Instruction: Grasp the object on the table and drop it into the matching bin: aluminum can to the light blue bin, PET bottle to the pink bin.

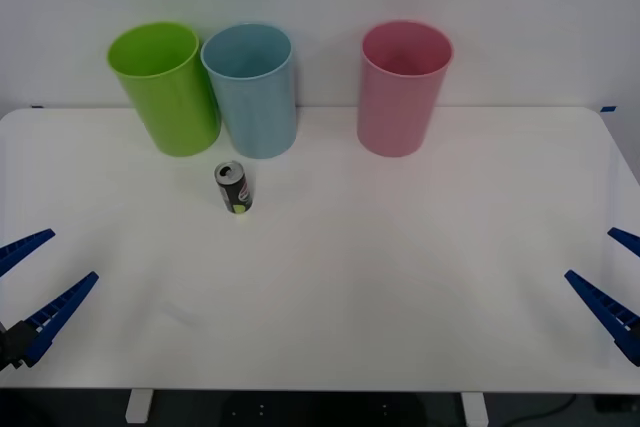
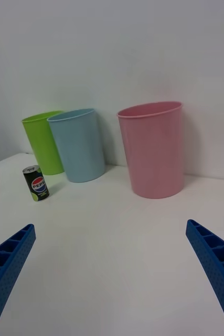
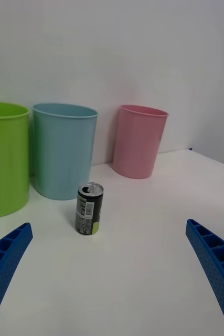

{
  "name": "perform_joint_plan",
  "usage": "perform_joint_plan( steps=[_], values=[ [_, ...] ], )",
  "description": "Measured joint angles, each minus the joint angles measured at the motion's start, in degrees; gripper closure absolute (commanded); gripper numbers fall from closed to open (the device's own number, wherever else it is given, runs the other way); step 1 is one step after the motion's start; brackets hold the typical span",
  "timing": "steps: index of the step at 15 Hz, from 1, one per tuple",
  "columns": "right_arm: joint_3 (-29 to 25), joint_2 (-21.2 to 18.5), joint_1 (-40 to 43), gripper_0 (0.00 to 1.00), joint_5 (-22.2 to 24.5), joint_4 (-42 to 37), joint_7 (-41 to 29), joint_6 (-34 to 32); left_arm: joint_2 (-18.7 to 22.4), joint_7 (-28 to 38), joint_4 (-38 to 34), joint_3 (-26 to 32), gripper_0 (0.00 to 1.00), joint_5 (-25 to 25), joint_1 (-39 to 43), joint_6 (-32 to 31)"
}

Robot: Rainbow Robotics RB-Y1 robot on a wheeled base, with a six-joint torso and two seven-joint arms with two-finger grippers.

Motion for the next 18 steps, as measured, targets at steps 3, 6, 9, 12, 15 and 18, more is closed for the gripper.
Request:
perform_joint_plan(
  steps=[3, 6, 9, 12, 15, 18],
  values=[
    [0.00, 0.00, 0.00, 0.00, 0.00, 0.00, 0.00, 0.00, -0.28, 0.00, 0.05, -0.21, 0.00, 0.01, 0.04, -0.05],
    [0.00, 0.00, 0.00, 0.00, 0.00, 0.00, 0.00, 0.00, -0.81, 0.25, -0.94, -1.10, 0.00, 0.97, 0.40, -0.17],
    [0.00, 0.00, 0.00, 0.00, 0.00, 0.00, 0.00, 0.00, -0.68, 0.09, -1.33, -1.38, 0.00, 1.49, 1.05, 0.33],
    [0.00, 0.00, 0.00, 0.00, 0.00, 0.00, 0.00, 0.00, -0.70, -0.45, -1.33, -1.86, 0.00, -0.62, 1.89, 1.34],
    [0.00, 0.00, 0.00, 0.00, 0.00, 0.00, 0.00, 0.00, -0.98, -0.52, -1.29, -3.39, 0.00, -3.39, 2.13, 3.15],
    [0.00, 0.00, 0.00, 0.00, 0.00, 0.00, 0.00, 0.00, -1.57, -1.08, -1.19, -6.93, 0.00, -5.34, 2.44, 8.49]
  ],
)
